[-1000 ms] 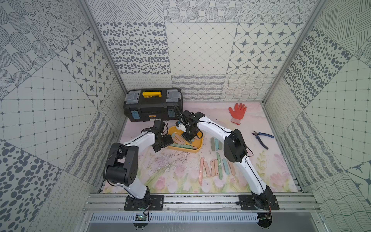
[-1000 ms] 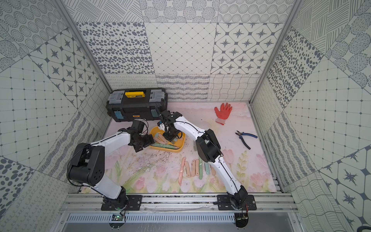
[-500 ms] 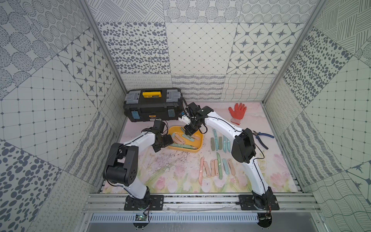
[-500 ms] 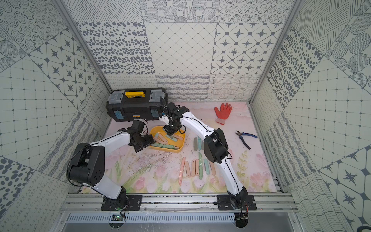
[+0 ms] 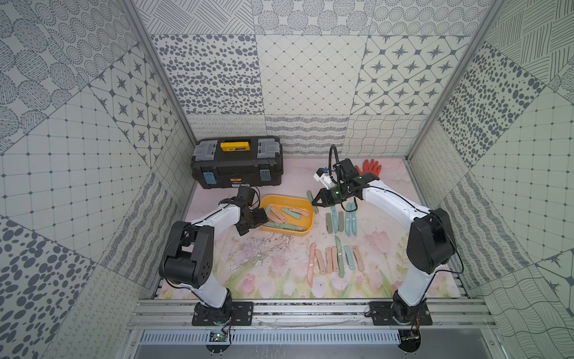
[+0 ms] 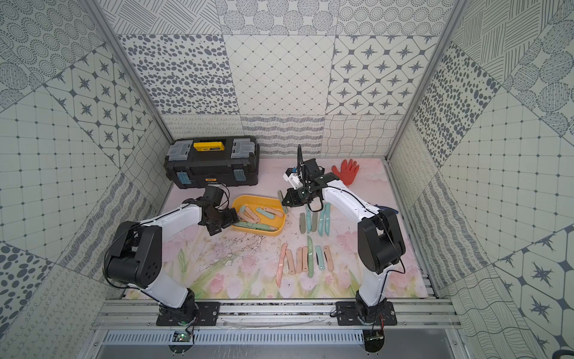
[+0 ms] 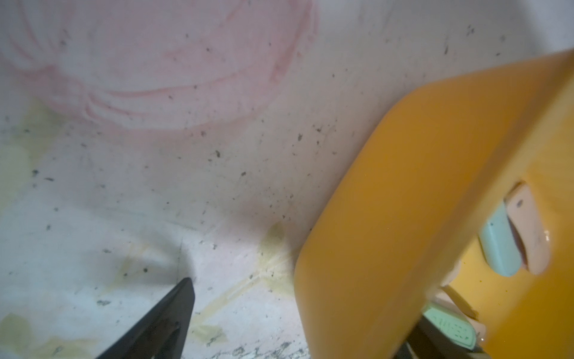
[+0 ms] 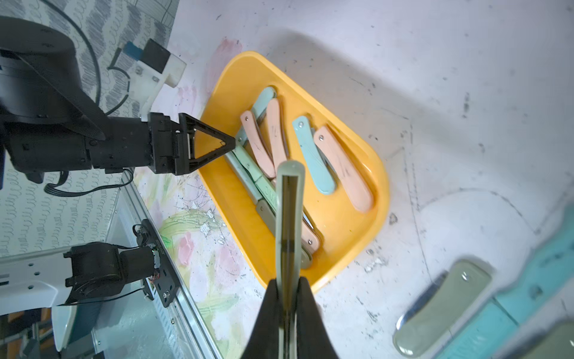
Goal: Take the fruit knife out of the storage box
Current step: Place the fruit knife at the center of the board.
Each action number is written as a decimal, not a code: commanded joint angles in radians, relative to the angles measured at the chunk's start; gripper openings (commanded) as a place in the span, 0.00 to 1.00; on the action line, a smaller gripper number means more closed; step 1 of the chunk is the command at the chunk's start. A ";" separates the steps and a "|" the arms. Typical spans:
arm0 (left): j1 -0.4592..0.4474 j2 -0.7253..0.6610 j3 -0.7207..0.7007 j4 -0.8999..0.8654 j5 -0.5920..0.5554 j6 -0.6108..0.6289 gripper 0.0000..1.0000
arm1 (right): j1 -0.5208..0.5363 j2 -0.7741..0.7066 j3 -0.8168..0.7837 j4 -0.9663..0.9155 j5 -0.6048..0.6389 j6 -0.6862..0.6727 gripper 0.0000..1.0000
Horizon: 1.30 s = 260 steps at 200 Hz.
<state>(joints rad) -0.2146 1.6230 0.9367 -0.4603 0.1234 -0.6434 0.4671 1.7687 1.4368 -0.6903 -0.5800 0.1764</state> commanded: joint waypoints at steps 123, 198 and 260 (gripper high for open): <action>0.003 0.000 0.005 -0.003 0.005 0.019 0.89 | -0.484 -0.175 -0.491 0.157 -0.182 0.114 0.10; 0.003 -0.002 0.006 -0.003 0.008 0.020 0.89 | -0.573 -0.066 -0.534 0.172 -0.120 0.118 0.10; 0.004 -0.006 -0.001 0.000 0.003 0.020 0.89 | -0.576 -0.015 -0.506 0.149 -0.025 0.096 0.11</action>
<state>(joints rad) -0.2146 1.6238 0.9367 -0.4599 0.1238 -0.6434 -0.1028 1.7306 0.9127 -0.5354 -0.6621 0.2962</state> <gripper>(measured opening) 0.886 0.113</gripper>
